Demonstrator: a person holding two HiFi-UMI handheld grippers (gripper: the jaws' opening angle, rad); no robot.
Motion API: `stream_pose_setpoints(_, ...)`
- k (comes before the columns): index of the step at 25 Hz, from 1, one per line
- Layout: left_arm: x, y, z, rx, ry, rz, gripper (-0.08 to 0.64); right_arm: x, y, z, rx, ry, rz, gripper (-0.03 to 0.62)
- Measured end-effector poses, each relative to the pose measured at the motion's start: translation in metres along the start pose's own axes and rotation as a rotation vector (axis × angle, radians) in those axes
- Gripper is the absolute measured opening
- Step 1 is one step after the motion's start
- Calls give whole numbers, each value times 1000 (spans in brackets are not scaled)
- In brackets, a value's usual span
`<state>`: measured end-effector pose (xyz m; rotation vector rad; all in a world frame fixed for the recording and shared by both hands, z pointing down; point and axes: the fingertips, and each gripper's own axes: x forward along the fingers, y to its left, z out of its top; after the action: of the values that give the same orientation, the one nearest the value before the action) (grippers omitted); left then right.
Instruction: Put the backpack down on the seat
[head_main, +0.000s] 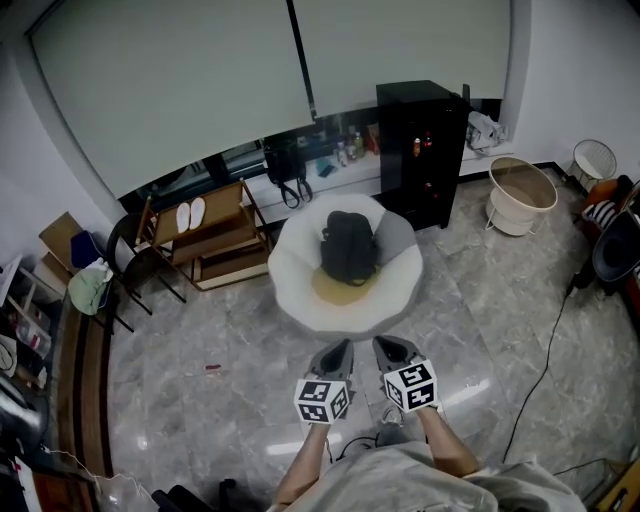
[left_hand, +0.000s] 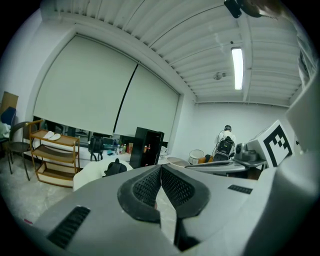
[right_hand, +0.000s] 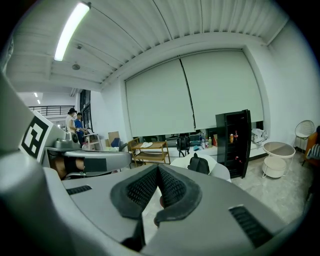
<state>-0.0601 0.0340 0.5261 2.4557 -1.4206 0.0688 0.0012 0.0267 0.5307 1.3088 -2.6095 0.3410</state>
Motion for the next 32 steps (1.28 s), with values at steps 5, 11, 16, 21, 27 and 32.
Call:
stream_pose_setpoints(5,-39,-17,-22,-9,18,-20,31,-37,34,-27,13,21,-17,26)
stream_pose_setpoints(11,-72,-34,-51,-31,45,-22,31,-68,57,-55,25,40,-26,26)
stream_pose_setpoints(16,-84,-47,-54,-28,37,-37,31,-82,69,-57,16,29,-31,26)
stream_pose_setpoints(21,-87,-59,-61,-18,37,-52,31,-91,71,-63,5,30,-31,26)
stream_pose_setpoints(27,-83,-72,-67,-16,36,-70,31,-95,66,-61,1,22,-33,26)
stream_pose_setpoints(32,-82,-74,-66,-6,39,-73,31,-96,64,-63,4,21,-35,26)
